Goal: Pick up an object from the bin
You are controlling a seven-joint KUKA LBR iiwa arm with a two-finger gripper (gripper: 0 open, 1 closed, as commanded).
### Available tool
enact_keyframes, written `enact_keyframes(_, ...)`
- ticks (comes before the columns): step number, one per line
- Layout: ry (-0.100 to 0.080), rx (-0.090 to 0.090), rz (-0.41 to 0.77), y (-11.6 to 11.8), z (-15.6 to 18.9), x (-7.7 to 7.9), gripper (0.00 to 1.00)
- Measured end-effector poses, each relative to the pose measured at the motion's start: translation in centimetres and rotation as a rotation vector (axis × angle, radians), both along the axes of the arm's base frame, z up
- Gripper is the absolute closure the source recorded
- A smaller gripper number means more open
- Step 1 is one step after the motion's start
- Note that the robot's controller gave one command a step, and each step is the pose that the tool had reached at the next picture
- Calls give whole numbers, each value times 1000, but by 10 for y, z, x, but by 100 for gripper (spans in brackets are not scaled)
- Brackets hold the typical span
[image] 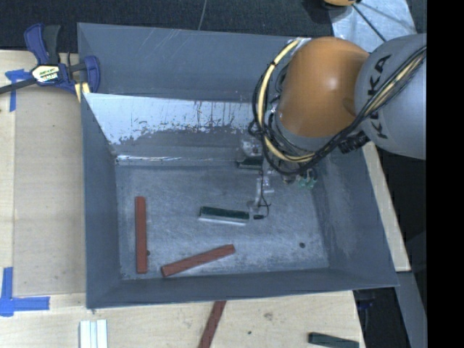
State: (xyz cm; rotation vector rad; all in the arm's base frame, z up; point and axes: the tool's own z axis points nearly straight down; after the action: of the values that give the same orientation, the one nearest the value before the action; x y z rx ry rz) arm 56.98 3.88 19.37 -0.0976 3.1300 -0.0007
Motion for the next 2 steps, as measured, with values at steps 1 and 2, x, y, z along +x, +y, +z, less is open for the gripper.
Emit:
enact_keyframes(1, 3, 1, -1, 10, -66, -14, 0)
enact_keyframes(2, 4, 1, -22, -4, -122, -22, 100)
